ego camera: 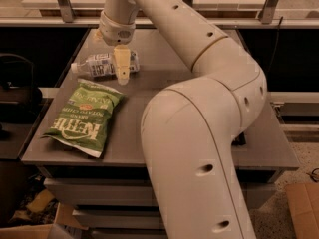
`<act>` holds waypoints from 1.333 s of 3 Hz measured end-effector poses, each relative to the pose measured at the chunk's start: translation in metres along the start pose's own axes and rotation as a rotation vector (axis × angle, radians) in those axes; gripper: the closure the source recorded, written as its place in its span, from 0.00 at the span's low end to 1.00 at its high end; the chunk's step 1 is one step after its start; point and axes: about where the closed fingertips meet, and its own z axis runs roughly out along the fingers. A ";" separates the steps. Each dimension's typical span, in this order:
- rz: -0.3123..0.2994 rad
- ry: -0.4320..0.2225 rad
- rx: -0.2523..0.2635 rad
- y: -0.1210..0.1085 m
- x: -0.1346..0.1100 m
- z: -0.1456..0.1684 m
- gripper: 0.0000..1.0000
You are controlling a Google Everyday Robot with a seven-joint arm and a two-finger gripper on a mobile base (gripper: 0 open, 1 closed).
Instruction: Move blue plastic bottle near green jalapeno chip bag
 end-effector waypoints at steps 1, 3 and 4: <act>-0.015 -0.007 0.000 0.000 0.000 -0.003 0.00; -0.046 -0.033 0.001 0.002 -0.006 -0.010 0.00; -0.058 -0.041 0.002 0.003 -0.009 -0.015 0.00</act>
Offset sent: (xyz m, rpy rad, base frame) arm -0.0139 -0.0155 0.0178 0.0013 0.0280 0.0707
